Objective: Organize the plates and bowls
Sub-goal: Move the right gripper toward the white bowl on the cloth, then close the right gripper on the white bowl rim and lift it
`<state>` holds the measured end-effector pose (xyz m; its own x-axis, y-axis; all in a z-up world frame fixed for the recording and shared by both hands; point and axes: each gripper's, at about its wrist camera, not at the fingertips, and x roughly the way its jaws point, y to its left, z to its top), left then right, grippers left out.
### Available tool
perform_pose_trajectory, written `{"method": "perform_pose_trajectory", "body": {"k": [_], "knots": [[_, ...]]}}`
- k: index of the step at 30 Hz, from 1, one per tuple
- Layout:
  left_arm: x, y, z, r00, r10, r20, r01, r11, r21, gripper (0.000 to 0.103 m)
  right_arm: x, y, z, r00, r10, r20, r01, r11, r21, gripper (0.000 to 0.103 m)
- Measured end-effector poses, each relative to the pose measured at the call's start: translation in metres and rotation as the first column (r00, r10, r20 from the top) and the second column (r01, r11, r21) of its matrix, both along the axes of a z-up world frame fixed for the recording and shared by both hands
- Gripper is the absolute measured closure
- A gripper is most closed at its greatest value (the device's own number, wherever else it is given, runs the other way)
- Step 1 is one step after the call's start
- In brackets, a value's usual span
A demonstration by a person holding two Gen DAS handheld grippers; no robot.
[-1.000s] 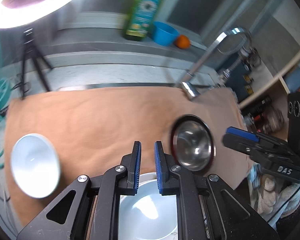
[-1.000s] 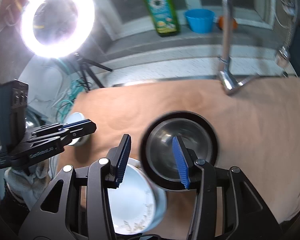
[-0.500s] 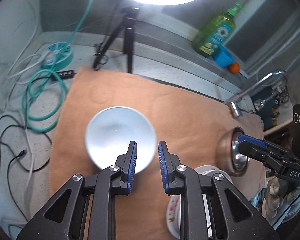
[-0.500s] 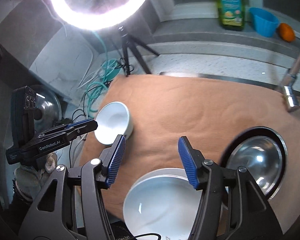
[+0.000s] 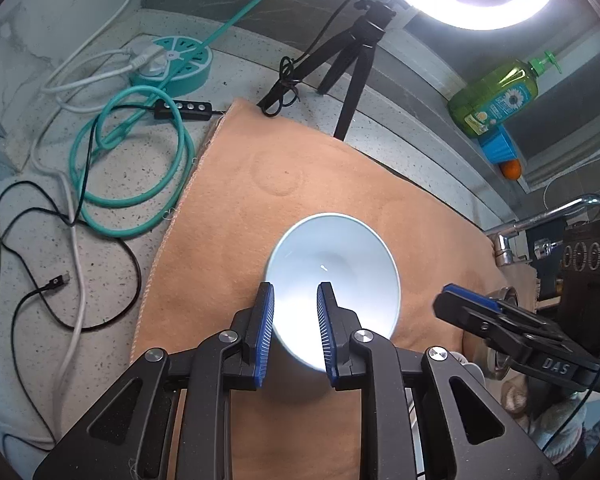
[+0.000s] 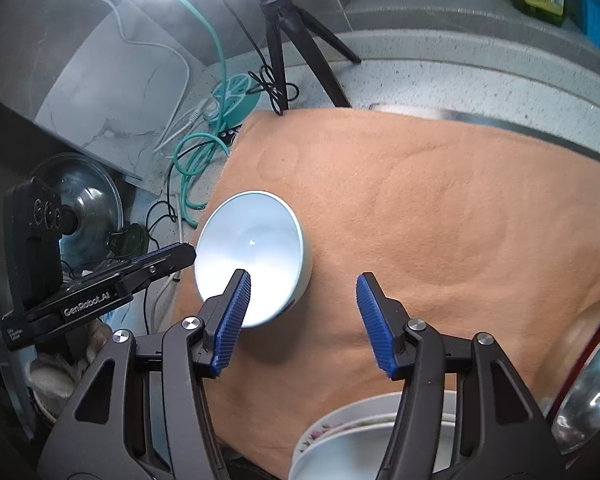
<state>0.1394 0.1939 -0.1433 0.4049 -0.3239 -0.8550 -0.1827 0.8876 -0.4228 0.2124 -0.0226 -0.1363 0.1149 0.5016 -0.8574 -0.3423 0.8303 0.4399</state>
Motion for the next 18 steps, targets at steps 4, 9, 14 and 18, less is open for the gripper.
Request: {"method": "perform_pose_trajectory", "body": {"k": [4, 9, 14, 18], "knots": [[0.003, -0.001, -0.005, 1.0, -0.004, -0.007, 0.004, 1.0, 0.011, 0.083, 0.005, 0.009, -0.015, 1.0, -0.001, -0.027, 0.001, 1.0, -0.013, 0.058], [0.004, 0.003, -0.007, 1.0, 0.001, -0.006, -0.001, 1.0, 0.028, 0.083, 0.009, 0.015, -0.027, 0.999, -0.002, -0.053, 0.002, 1.0, -0.013, 0.066], [0.006, 0.005, -0.012, 1.0, -0.002, -0.019, 0.003, 0.999, 0.044, 0.083, 0.009, 0.02, -0.034, 0.998, 0.003, -0.066, -0.004, 1.0, -0.02, 0.075], [0.007, 0.001, -0.017, 0.999, -0.014, -0.032, 0.016, 0.999, 0.048, 0.088, 0.008, 0.023, -0.04, 0.997, 0.009, -0.078, -0.012, 0.999, -0.037, 0.082]]}}
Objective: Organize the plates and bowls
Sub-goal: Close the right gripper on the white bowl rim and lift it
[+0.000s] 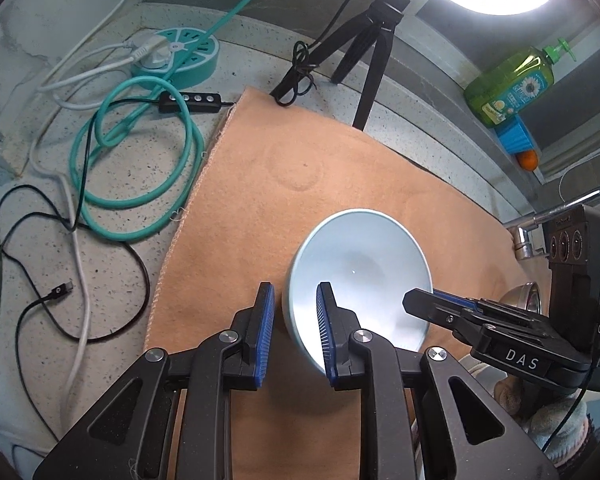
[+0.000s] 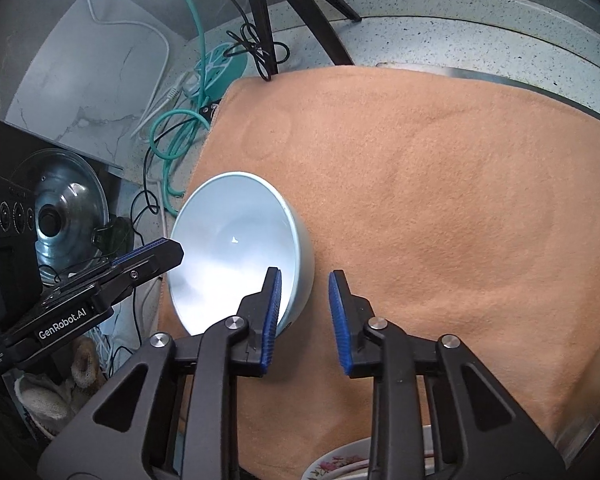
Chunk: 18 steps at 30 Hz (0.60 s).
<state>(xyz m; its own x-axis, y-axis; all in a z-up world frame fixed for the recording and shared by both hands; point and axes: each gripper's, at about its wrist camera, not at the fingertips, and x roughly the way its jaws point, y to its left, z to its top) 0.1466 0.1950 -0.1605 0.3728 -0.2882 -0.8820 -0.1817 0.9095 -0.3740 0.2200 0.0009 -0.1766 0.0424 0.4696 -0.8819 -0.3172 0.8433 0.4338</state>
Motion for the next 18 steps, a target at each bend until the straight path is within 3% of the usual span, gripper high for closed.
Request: {"method": "perform_pose_trajectory", "body": {"k": [4, 10, 18], "knots": [[0.0, -0.004, -0.003, 1.0, -0.003, -0.005, 0.003, 1.0, -0.011, 0.089, -0.003, 0.002, -0.002, 1.0, 0.011, -0.004, -0.011, 1.0, -0.005, 0.088], [0.0, -0.007, 0.0, 1.0, -0.011, 0.005, 0.011, 1.0, -0.004, 0.089, -0.004, 0.0, 0.001, 1.0, 0.006, 0.004, -0.006, 1.0, -0.016, 0.089], [-0.008, -0.016, 0.022, 0.998, -0.032, 0.058, 0.033, 0.999, -0.022, 0.089, -0.014, -0.016, 0.027, 0.999, -0.002, 0.032, 0.002, 1.0, 0.002, 0.089]]}}
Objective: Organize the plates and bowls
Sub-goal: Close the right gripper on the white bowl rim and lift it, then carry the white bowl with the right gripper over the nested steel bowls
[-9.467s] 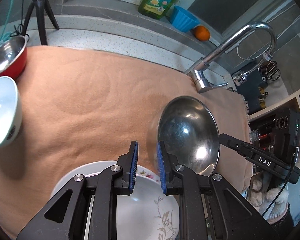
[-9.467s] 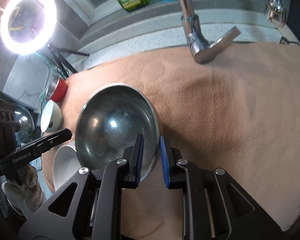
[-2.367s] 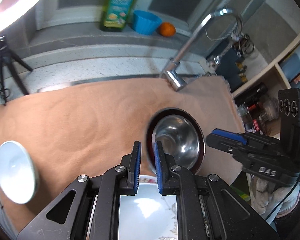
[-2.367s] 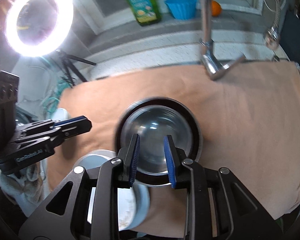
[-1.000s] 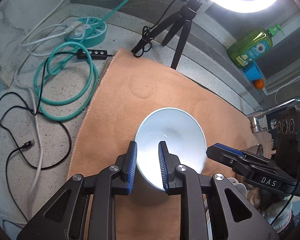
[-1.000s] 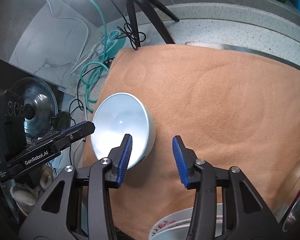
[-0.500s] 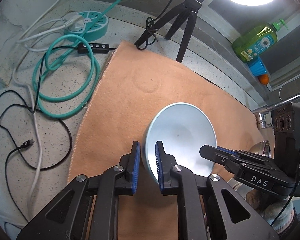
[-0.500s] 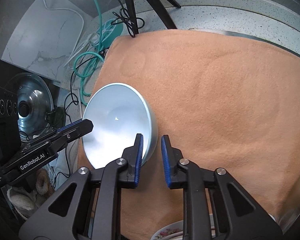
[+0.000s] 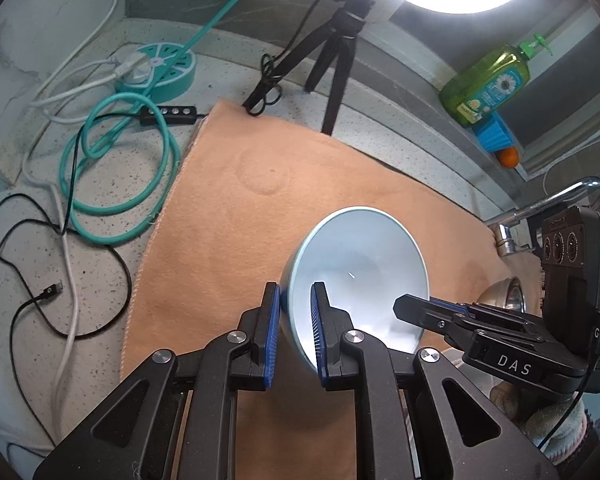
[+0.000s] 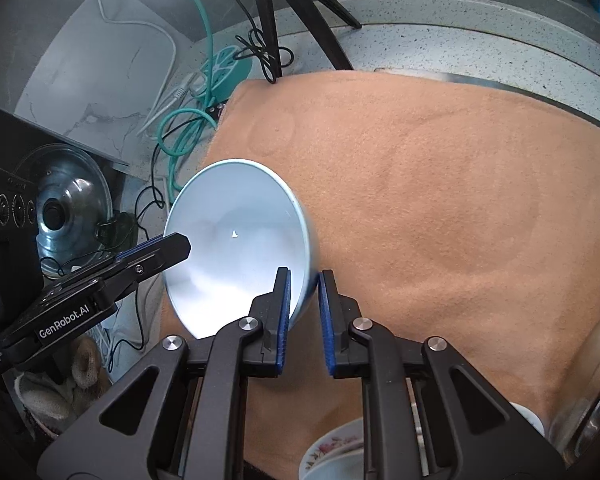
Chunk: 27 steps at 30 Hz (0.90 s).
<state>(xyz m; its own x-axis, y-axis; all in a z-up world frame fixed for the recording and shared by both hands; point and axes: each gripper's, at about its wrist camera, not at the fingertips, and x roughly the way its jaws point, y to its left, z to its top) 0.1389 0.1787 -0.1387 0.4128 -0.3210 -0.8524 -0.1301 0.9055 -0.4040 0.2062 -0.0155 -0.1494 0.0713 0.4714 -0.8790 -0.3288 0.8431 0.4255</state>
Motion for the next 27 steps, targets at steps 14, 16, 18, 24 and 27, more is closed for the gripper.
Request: {"method": "perform_pose_trajectory", "body": {"k": [14, 16, 18, 24, 27], "knots": [[-0.004, -0.074, 0.054, 0.98, -0.161, 0.115, 0.166, 0.986, -0.034, 0.089, -0.019, -0.091, 0.061, 0.993, -0.091, 0.07, 0.088, 0.995, 0.04, 0.089], [-0.002, -0.09, 0.058, 0.974, -0.191, 0.124, 0.197, 0.98, -0.039, 0.089, -0.022, -0.109, 0.068, 0.991, -0.113, 0.078, 0.11, 0.993, 0.041, 0.089], [-0.001, -0.104, 0.061, 0.967, -0.218, 0.13, 0.225, 0.973, -0.045, 0.089, -0.025, -0.127, 0.073, 0.987, -0.134, 0.09, 0.132, 0.991, 0.036, 0.089], [0.006, -0.15, 0.062, 0.947, -0.294, 0.129, 0.305, 0.95, -0.068, 0.089, -0.033, -0.178, 0.085, 0.972, -0.202, 0.117, 0.2, 0.979, 0.029, 0.089], [0.01, -0.174, 0.06, 0.935, -0.332, 0.124, 0.342, 0.937, -0.072, 0.089, -0.037, -0.201, 0.087, 0.964, -0.233, 0.124, 0.233, 0.972, 0.017, 0.089]]}}
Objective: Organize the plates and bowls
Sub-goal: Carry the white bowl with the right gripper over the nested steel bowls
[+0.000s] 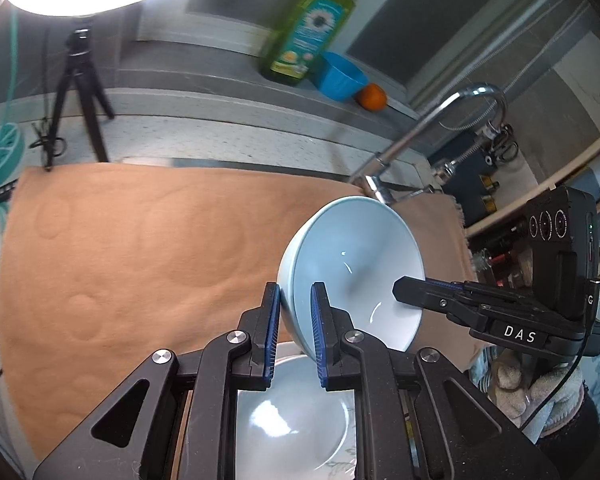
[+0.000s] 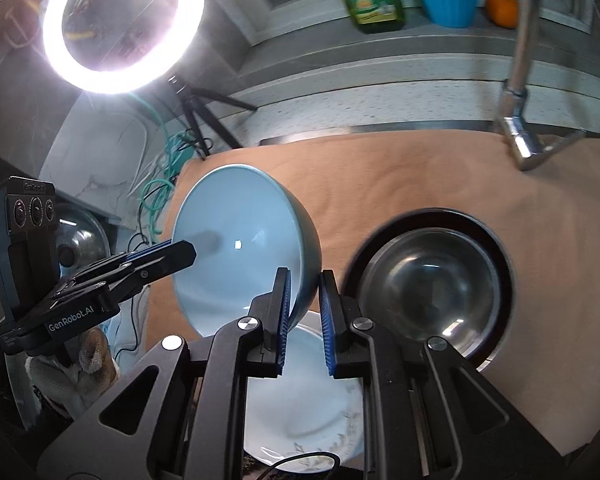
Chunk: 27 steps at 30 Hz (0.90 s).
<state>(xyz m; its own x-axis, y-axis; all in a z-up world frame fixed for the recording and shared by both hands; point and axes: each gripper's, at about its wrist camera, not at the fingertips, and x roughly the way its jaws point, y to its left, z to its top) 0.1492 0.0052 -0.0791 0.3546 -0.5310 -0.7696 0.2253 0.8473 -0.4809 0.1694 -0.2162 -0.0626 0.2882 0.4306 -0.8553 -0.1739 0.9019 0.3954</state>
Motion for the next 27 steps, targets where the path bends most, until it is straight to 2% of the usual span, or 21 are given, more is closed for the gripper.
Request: {"method": "perform_pose_trajectory", "body": {"k": [11, 27], "knots": [[0.007, -0.061, -0.008, 0.996, -0.086, -0.022, 0.086, 0.996, 0.013, 0.089, -0.007, -0.064, -0.011, 0.996, -0.091, -0.016, 0.091, 0.995, -0.032, 0.089], [0.008, -0.105, -0.032, 0.986, -0.139, -0.087, 0.147, 0.985, 0.087, 0.089, -0.006, -0.097, -0.048, 0.991, -0.116, -0.068, 0.111, 0.991, -0.074, 0.089]]}}
